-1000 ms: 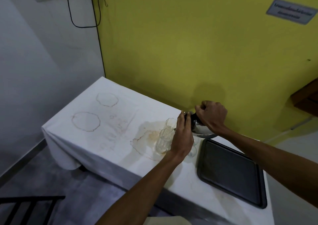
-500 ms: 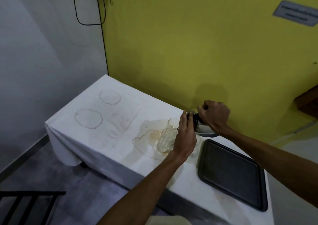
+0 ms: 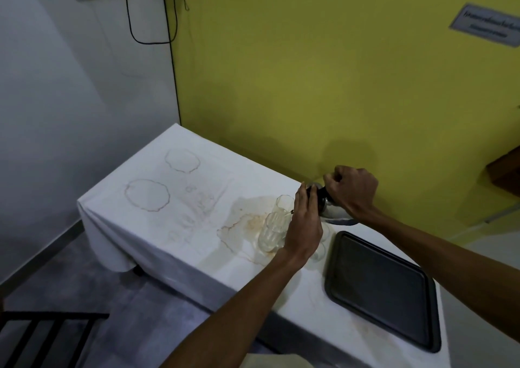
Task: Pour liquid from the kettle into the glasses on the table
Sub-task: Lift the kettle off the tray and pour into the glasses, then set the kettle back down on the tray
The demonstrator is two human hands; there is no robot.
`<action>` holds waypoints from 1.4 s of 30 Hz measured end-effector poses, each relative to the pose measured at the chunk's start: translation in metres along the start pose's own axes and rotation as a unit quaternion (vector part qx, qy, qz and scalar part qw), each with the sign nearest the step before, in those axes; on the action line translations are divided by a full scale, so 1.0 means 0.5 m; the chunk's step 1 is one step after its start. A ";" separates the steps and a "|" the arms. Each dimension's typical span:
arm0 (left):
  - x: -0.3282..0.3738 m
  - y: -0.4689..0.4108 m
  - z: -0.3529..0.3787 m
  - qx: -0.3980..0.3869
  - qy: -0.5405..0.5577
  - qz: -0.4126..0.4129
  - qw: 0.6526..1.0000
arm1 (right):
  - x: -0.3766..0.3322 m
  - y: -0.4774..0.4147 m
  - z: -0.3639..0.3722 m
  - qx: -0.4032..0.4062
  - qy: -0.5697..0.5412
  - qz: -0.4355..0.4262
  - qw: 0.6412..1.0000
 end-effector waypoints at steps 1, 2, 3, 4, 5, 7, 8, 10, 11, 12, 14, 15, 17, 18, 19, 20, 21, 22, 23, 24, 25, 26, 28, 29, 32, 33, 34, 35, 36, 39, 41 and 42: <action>-0.001 0.000 0.000 0.000 0.000 -0.001 1.000 | -0.002 0.000 0.000 0.002 -0.001 -0.002 1.000; -0.002 0.000 0.000 0.000 0.000 -0.002 1.000 | -0.004 0.000 0.000 0.004 -0.002 -0.004 1.000; -0.003 0.001 0.000 0.001 0.000 -0.002 1.000 | -0.007 0.000 0.000 0.006 -0.003 -0.007 1.000; -0.004 0.001 -0.001 0.002 0.000 -0.003 1.000 | -0.009 0.000 -0.001 0.007 -0.003 -0.010 1.000; -0.005 0.002 -0.002 0.003 0.001 -0.003 1.000 | -0.011 -0.001 -0.002 0.009 -0.004 -0.012 1.000; -0.006 0.003 -0.002 0.005 0.004 -0.005 1.000 | -0.015 -0.001 -0.003 0.008 -0.007 -0.018 1.000; -0.006 0.004 -0.002 0.008 0.005 -0.006 1.000 | -0.016 -0.001 -0.004 0.008 -0.009 -0.021 1.000; -0.006 0.007 -0.003 0.013 0.008 -0.008 1.000 | -0.018 0.000 -0.002 0.007 -0.014 -0.027 1.000; -0.005 0.009 -0.002 0.015 0.009 -0.009 1.000 | -0.017 0.002 0.000 0.003 -0.015 -0.026 1.000; -0.004 0.010 -0.002 0.017 0.012 -0.010 1.000 | -0.015 0.003 0.003 -0.001 -0.017 -0.025 1.000; -0.001 0.015 -0.002 0.022 0.023 -0.013 0.999 | -0.010 0.006 0.009 -0.001 -0.015 -0.021 1.000; 0.001 0.017 -0.001 0.024 0.032 -0.017 0.999 | -0.008 0.006 0.011 0.000 -0.012 -0.018 1.000; 0.006 0.022 0.000 0.030 0.044 -0.023 0.998 | -0.008 0.005 0.012 -0.001 -0.012 -0.016 1.000; 0.009 0.023 0.002 0.034 0.045 -0.023 0.998 | -0.009 0.003 0.011 -0.002 -0.015 -0.018 1.000; 0.013 0.026 0.004 0.038 0.045 -0.024 0.998 | -0.009 0.002 0.010 -0.003 -0.016 -0.021 1.000; 0.016 0.027 0.006 0.042 0.045 -0.024 0.998 | -0.009 0.000 0.009 -0.004 -0.017 -0.022 1.000; 0.019 0.029 0.007 0.045 0.045 -0.024 0.998 | -0.010 -0.002 0.008 -0.005 -0.018 -0.025 1.000; 0.021 0.031 0.007 0.050 0.043 -0.025 0.997 | -0.012 -0.002 0.007 -0.008 -0.021 -0.030 0.999; 0.022 0.032 0.008 0.054 0.043 -0.026 0.997 | -0.014 -0.002 0.006 -0.011 -0.025 -0.035 0.999; 0.020 0.033 0.008 0.055 0.043 -0.027 0.997 | -0.016 -0.002 0.005 -0.012 -0.030 -0.040 0.999; 0.019 0.034 0.010 0.054 0.045 -0.030 0.997 | -0.018 -0.002 0.004 -0.013 -0.035 -0.046 0.998; 0.018 0.035 0.012 0.052 0.046 -0.031 0.997 | -0.020 -0.003 0.002 -0.013 -0.039 -0.050 0.998; 0.014 0.036 0.015 0.048 0.046 -0.033 0.997 | -0.024 -0.004 0.000 -0.013 -0.045 -0.053 0.997; 0.013 0.037 0.016 0.047 0.046 -0.034 0.997 | -0.025 -0.005 -0.001 -0.012 -0.046 -0.053 0.997; 0.010 0.037 0.020 0.044 0.045 -0.038 0.997 | -0.025 -0.004 -0.004 -0.008 -0.048 -0.058 0.997; 0.010 0.036 0.021 0.043 0.043 -0.036 0.997 | -0.023 -0.003 -0.005 -0.007 -0.048 -0.056 0.997; 0.011 0.035 0.023 0.041 0.039 -0.032 0.998 | -0.020 -0.003 -0.005 -0.006 -0.048 -0.051 0.998; 0.011 0.034 0.024 0.037 0.035 -0.029 0.998 | -0.015 -0.002 -0.004 -0.005 -0.045 -0.044 0.998; 0.011 0.033 0.025 0.032 0.032 -0.026 0.999 | -0.010 -0.001 -0.002 -0.005 -0.042 -0.034 0.999; 0.015 0.030 0.029 0.018 0.023 -0.013 0.999 | 0.015 0.006 0.005 -0.018 -0.040 0.014 0.999; 0.017 0.028 0.034 0.010 0.009 -0.004 1.000 | 0.035 0.015 0.009 -0.022 -0.054 0.049 0.997; 0.019 0.027 0.037 0.004 0.004 -0.003 1.000 | 0.044 0.019 0.011 -0.023 -0.066 0.067 0.995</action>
Point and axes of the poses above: each hand's wrist, its own y-axis away from the middle knuckle, its own z-axis out of the palm, x = y × z, the point moved 6 cm from there along -y, towards the middle knuckle, and after that the axes turned 8 degrees about x, right-handed, at the moved point
